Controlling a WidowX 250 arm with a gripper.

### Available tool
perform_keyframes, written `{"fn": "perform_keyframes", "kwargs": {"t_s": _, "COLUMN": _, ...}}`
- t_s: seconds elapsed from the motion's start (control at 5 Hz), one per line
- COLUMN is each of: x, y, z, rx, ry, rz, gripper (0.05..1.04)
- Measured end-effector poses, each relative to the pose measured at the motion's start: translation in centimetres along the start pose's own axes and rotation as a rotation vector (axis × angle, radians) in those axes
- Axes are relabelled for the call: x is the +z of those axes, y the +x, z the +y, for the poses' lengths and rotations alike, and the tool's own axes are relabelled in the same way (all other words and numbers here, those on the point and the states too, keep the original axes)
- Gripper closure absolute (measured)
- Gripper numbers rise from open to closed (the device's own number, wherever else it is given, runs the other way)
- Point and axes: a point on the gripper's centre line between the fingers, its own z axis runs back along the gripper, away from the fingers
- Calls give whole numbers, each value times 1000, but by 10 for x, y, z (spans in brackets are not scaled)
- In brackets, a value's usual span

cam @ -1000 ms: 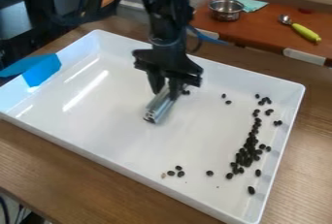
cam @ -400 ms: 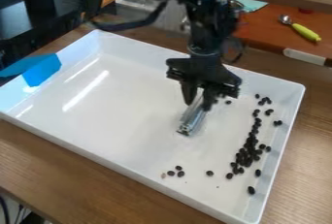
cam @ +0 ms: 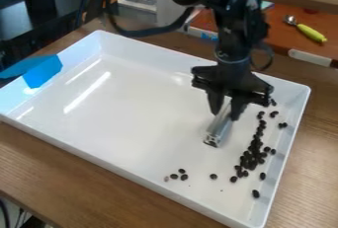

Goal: Sweep into pile

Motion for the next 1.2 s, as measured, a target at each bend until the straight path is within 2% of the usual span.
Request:
{"fn": "perform_keyframes", "kwargs": {"t_s": 0.4, "x": 5, "y": 1, "z": -23, "rx": -11, "ry": -43, "rz": 15, "gripper": 750}}
{"fn": "perform_keyframes", "kwargs": {"t_s": 0.6, "x": 12, "y": 7, "z": -8, "rx": 6, "ry": -63, "rz": 12, "gripper": 750}}
{"fn": "perform_keyframes", "kwargs": {"t_s": 0.8, "x": 58, "y": 25, "z": 41, "rx": 47, "ry": -90, "rz": -87, "gripper": 750}}
{"fn": "perform_keyframes", "kwargs": {"t_s": 1.0, "x": 70, "y": 13, "z": 78, "rx": 27, "ry": -105, "rz": -70, "gripper": 750}}
{"fn": "perform_keyframes", "kwargs": {"t_s": 1.2, "x": 76, "y": -8, "z": 107, "rx": 29, "ry": -41, "rz": -58, "gripper": 750}}
